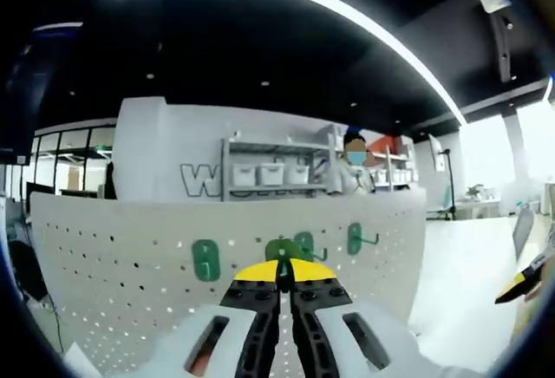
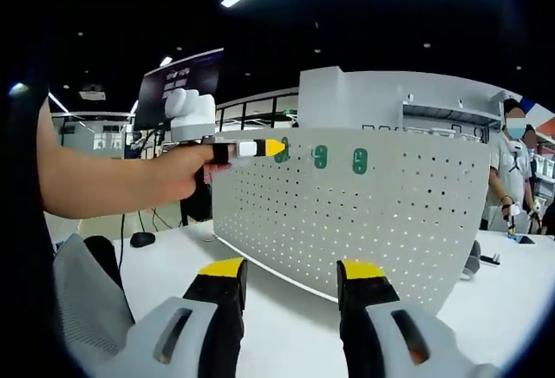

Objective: Insert the hook assembly into the mounting plate slot until the hook locks in place.

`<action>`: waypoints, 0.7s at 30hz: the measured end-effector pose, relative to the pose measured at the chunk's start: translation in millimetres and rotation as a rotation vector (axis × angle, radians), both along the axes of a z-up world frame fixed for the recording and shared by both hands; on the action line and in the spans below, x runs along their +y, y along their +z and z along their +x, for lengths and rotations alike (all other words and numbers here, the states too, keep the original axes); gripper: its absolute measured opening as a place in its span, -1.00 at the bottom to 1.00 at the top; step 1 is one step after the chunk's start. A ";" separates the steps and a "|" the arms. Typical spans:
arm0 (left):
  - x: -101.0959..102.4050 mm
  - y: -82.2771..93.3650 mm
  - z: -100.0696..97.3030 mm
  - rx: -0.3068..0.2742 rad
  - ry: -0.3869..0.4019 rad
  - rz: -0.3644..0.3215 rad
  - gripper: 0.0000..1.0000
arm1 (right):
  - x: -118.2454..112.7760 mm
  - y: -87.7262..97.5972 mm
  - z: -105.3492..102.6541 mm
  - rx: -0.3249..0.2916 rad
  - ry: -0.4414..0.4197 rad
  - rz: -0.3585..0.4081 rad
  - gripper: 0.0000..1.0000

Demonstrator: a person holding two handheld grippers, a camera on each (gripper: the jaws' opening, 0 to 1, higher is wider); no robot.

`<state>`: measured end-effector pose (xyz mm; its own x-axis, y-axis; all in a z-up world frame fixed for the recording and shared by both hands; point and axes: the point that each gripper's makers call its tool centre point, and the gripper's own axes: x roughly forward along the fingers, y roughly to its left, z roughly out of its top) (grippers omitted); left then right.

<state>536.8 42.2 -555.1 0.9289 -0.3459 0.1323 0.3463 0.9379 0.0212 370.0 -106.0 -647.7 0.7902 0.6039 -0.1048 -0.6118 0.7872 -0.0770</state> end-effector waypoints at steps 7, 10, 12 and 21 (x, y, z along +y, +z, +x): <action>3.1 1.5 18.9 -0.001 0.032 0.028 -0.95 | -4.2 -3.5 2.6 0.009 -0.003 0.003 -0.19; 5.1 -0.8 24.1 0.004 0.042 0.033 -0.95 | -6.3 -3.8 3.8 0.011 -0.006 0.006 -0.19; 6.0 -2.5 27.1 0.007 0.047 0.035 -0.96 | -6.8 -4.5 4.3 0.016 -0.006 0.008 -0.20; 7.3 -6.2 37.5 0.015 0.064 0.028 -0.96 | -8.2 -11.0 6.2 0.036 -0.007 0.008 -0.20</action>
